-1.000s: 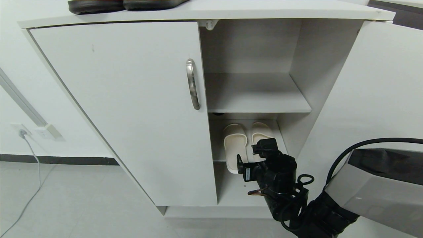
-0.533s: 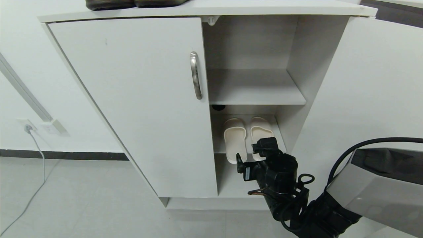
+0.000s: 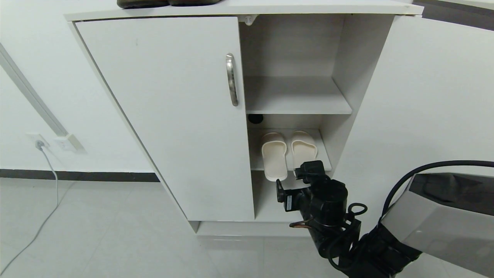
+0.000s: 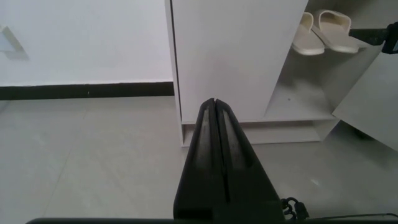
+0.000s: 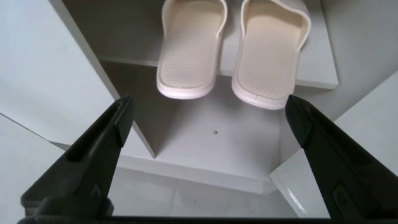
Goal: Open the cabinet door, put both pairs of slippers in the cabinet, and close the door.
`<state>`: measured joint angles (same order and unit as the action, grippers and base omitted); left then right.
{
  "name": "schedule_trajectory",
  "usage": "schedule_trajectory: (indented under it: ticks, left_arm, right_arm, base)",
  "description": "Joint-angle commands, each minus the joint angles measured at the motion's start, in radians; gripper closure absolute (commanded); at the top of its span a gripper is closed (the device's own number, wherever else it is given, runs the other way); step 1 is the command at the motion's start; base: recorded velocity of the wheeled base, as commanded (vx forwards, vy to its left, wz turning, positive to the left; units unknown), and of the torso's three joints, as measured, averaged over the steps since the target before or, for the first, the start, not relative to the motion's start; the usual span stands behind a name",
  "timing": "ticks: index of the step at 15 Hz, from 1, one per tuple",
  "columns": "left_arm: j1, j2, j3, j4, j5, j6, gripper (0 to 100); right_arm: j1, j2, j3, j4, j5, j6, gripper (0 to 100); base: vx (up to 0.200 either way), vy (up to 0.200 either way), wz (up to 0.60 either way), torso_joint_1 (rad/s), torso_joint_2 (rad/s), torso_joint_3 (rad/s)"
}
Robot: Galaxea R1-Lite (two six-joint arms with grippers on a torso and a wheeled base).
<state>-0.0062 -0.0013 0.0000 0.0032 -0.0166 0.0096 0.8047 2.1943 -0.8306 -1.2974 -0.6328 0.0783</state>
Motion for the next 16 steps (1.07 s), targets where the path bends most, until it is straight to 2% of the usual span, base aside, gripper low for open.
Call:
schedule_trajectory:
  ticks: [1, 10, 16]
  left_arm:
    - [0.0, 0.001, 0.0, 0.0, 0.0, 0.001, 100]
    - [0.0, 0.001, 0.0, 0.0, 0.0, 0.001, 100]
    - [-0.001, 0.001, 0.0, 0.0, 0.0, 0.001, 100]
  right_arm:
    - [0.001, 0.002, 0.001, 0.0, -0.001, 0.0, 0]
    - [0.001, 0.002, 0.002, -0.003, -0.001, 0.0, 0]
    - [0.002, 0.004, 0.002, -0.003, -0.001, 0.0, 0]
  base:
    - [0.0, 0.0, 0.0, 0.0, 0.0, 0.0]
    - [0.0, 0.0, 0.0, 0.0, 0.0, 0.0]
    - [0.0, 0.0, 0.0, 0.002, 0.0, 0.182]
